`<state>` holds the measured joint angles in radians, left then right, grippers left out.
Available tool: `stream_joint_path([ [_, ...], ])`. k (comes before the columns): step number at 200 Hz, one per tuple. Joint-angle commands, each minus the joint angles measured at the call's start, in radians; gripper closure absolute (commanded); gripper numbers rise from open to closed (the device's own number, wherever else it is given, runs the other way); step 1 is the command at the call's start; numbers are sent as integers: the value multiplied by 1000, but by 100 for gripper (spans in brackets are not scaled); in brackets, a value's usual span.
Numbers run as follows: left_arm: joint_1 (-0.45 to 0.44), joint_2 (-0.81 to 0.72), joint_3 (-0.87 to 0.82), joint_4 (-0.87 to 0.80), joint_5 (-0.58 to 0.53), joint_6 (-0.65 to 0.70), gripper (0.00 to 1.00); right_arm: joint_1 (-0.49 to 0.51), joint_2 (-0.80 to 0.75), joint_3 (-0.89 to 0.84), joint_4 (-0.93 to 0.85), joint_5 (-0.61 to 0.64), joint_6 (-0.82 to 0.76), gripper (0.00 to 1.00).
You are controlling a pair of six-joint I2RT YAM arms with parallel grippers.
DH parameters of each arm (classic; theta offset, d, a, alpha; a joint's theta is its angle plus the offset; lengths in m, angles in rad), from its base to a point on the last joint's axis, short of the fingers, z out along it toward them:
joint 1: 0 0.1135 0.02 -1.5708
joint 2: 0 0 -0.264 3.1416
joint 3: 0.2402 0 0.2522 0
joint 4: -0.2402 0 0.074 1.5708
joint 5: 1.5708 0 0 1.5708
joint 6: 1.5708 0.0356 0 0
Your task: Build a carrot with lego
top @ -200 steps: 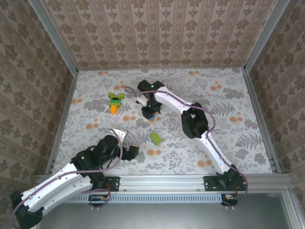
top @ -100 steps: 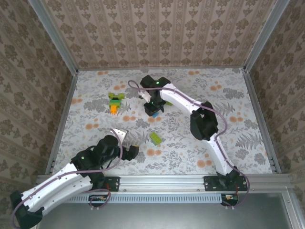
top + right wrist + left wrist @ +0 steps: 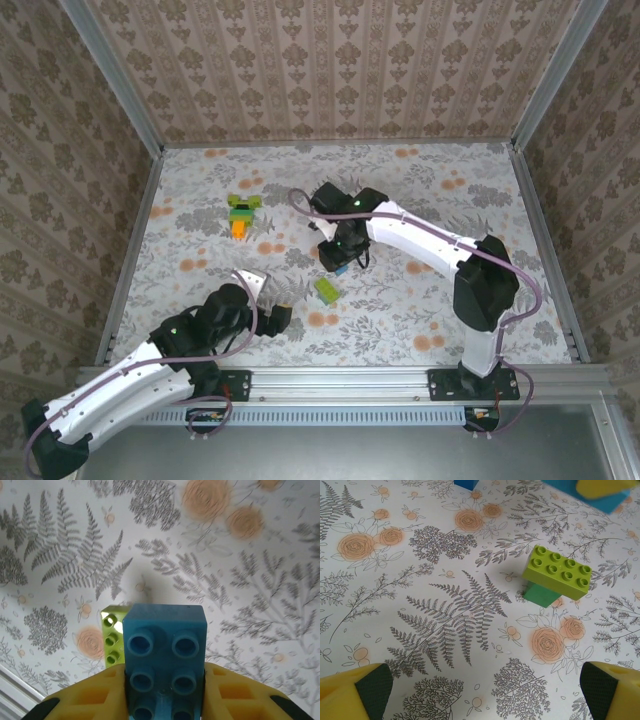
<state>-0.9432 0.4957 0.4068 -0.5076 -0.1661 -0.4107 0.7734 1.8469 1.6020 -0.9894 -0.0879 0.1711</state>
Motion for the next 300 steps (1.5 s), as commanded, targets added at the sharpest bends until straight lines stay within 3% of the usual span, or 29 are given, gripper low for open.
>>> stream_joint_path([
  [1,-8,1,-8,17,-21,11,0,26,-43,-42,68,-21,63,72],
  [300,-15,9,-6,18,-21,10,0,111,85,-142,91,-13,103,72],
])
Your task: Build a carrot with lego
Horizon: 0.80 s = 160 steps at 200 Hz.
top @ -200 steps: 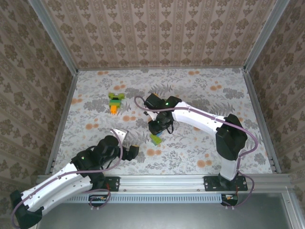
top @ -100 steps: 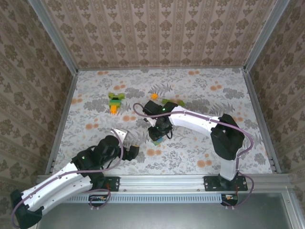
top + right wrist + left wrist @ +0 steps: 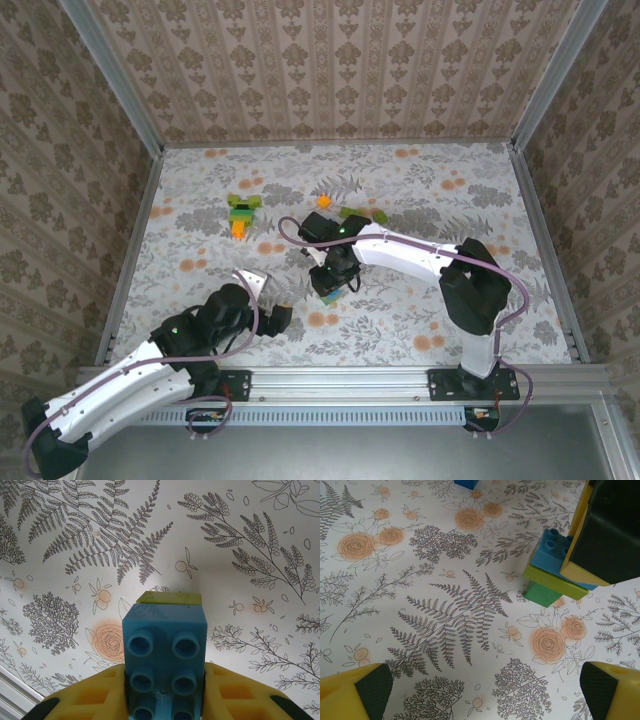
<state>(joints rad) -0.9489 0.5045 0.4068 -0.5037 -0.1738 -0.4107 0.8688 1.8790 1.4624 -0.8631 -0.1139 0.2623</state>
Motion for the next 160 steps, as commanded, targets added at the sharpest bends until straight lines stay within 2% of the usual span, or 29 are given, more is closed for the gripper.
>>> stream_joint_path([
  [1,-9,1,-6,14,-12,11,0,16,53,-3,-36,14,11,72],
  [91,-11,0,-8,16,-11,13,1,53,137,-21,-91,59,8,72],
  [160,-10,-6,-9,19,-8,13,1,78,233,-121,-14,-15,30,74],
])
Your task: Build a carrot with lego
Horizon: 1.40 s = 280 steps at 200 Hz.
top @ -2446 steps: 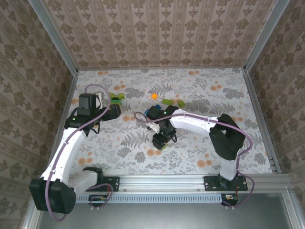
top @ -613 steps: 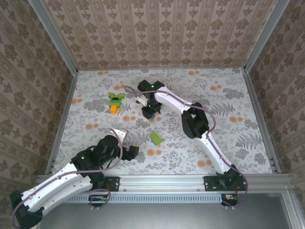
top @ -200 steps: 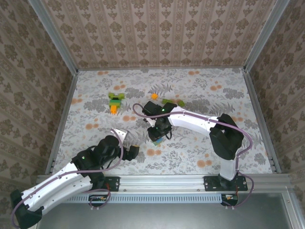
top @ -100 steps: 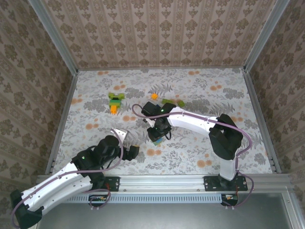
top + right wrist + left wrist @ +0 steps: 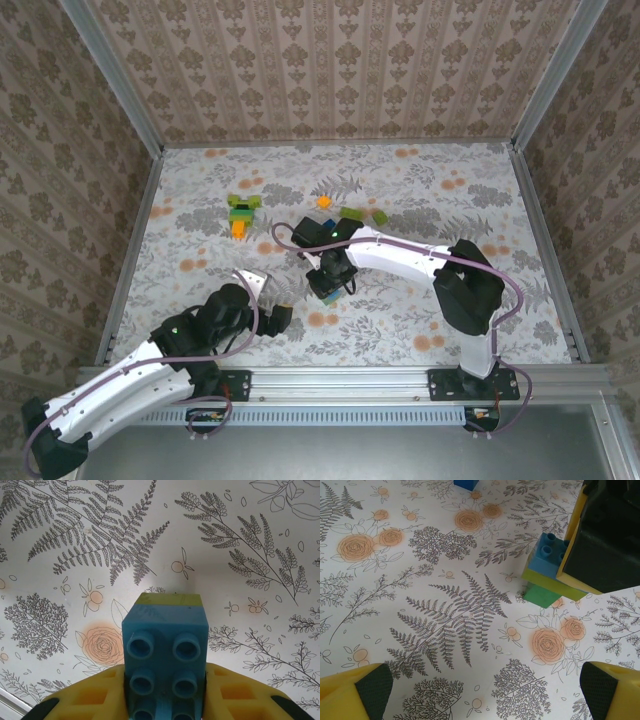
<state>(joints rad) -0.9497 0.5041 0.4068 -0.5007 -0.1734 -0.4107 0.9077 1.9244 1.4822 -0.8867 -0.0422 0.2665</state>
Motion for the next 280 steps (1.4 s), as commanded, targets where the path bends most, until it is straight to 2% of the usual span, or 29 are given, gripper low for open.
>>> stream_joint_path([
  [1,-9,-6,-9,15,-9,13,1,39,189,-144,11,-88,26,74],
  [60,-9,-4,-11,18,-6,13,1,42,228,-189,76,-118,41,75],
  [120,-10,-4,-11,19,-8,14,1,38,48,-43,-63,-22,-8,77],
  [165,-12,-3,-10,17,-12,14,1,39,-58,44,-109,-1,-51,77],
  [221,-13,-2,-9,16,-16,13,1,38,-112,-15,-47,-5,-88,77],
  [280,-15,3,-8,17,-14,13,1,37,-86,-72,8,-13,-130,76],
])
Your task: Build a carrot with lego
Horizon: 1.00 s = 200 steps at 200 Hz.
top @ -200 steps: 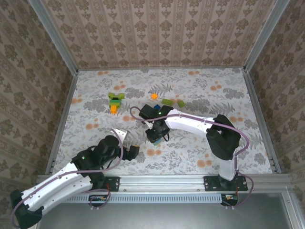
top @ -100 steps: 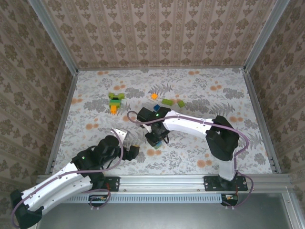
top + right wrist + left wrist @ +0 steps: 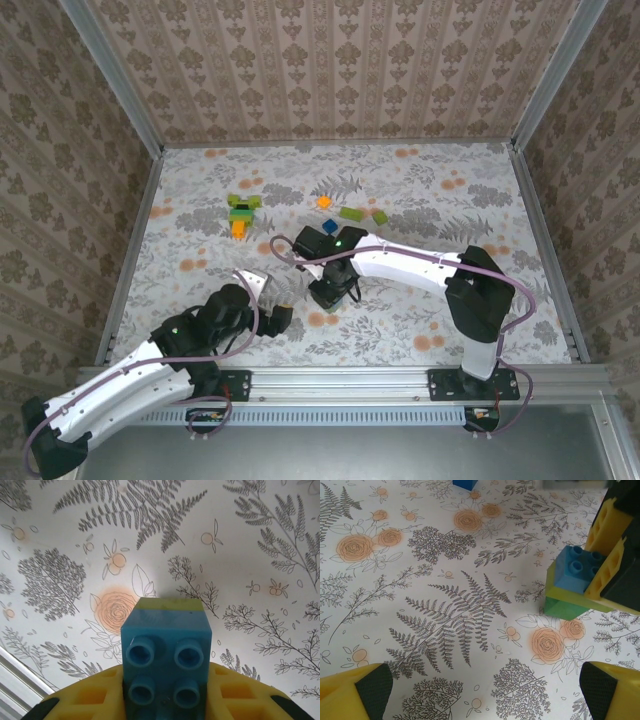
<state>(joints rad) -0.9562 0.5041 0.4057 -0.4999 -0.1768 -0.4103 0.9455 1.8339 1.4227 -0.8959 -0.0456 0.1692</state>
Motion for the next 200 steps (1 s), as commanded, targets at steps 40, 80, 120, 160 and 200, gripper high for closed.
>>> stream_joint_path([
  [40,-9,4,-7,17,-11,14,1,-2,24,-18,21,-13,-40,75],
  [80,-8,6,-7,17,-9,14,1,-4,36,-39,34,-13,-43,72],
  [120,-8,7,-8,18,-10,14,1,-4,32,-51,41,-12,-42,64],
  [160,-7,7,-8,18,-11,13,1,-4,-6,-44,35,-13,-43,42],
  [200,-9,9,-7,18,-12,13,1,-3,-45,-32,22,-14,-46,32],
])
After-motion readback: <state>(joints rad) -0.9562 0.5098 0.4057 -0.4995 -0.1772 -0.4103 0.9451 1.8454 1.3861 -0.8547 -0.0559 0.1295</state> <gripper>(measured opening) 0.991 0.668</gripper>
